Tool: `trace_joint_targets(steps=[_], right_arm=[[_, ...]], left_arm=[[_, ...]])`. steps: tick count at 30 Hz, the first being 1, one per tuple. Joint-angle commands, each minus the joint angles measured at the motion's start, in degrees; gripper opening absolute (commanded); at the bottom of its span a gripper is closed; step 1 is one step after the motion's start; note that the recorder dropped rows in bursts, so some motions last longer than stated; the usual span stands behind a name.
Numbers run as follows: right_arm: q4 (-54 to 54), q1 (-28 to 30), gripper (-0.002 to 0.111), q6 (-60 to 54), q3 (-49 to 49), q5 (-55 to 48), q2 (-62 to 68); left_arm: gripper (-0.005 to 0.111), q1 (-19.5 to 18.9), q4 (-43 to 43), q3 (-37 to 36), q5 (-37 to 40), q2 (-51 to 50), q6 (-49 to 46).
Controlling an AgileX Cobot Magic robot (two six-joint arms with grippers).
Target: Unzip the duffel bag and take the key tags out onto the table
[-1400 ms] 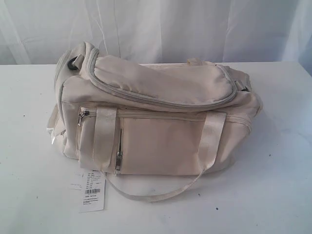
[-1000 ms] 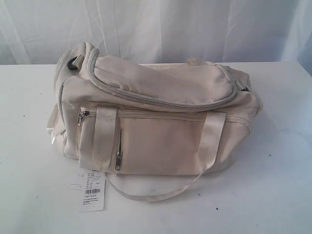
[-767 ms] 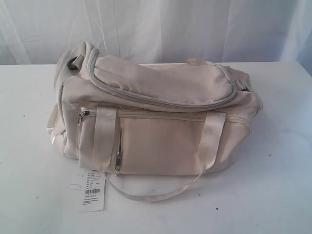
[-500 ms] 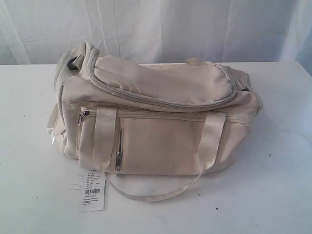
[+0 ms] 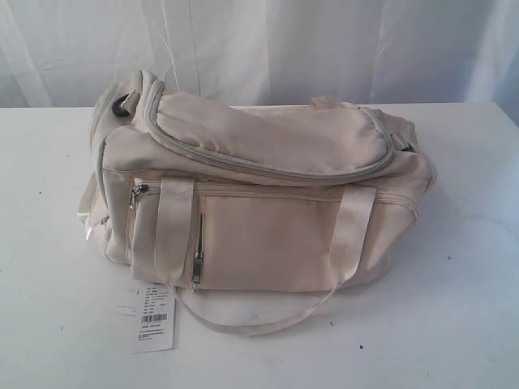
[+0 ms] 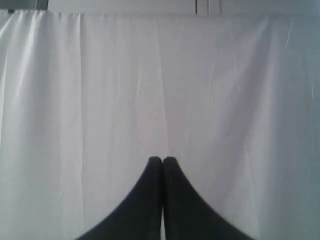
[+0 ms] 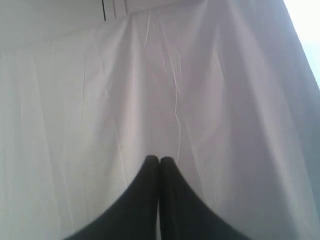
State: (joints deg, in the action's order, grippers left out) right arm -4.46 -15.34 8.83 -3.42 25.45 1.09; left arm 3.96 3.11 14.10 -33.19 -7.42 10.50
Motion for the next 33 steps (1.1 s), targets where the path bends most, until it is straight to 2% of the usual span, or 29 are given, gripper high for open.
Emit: trace_joint_targets(steps=[1,9,15,20,25,27,31,33], right_arm=[[-0.27,-0.06,0.0,0.28,-6.31,-14.37,4.97],[-0.15,-0.06,0.0,0.04,-25.27,-45.54,21.32],[-0.52,-0.06,0.0,-8.83,-42.17,-76.32,39.48],[-0.5,-0.06,0.0,-12.73,-53.43,-95.08,54.16],[-2.39,-0.06,0.0,-15.63,-57.51,-95.04,62.44],[-6.8,-0.06,0.0,-21.48,-56.59,-83.15,60.91],[-22.17,-0.06,0.0,-33.19,-51.5,-56.51,52.77],[-24.06,-0.06,0.0,-36.09,-49.69,-46.81,49.72]], left_arm=[[0.0,-0.16,0.45,2.12,10.71,-2.41,-2.73],[0.0,-0.16,0.54,2.69,12.24,-5.9,-5.36],[0.0,-0.16,0.54,2.69,12.24,-5.93,-5.36],[0.0,0.74,0.57,2.69,14.3,-5.92,-5.36],[0.0,3.0,0.57,2.69,15.41,-5.92,-5.83],[0.0,3.92,0.57,2.69,15.8,-5.92,-6.84],[0.0,4.95,0.57,2.69,16.32,-5.92,-6.96],[0.0,5.37,0.57,2.69,16.31,-5.92,-6.96]])
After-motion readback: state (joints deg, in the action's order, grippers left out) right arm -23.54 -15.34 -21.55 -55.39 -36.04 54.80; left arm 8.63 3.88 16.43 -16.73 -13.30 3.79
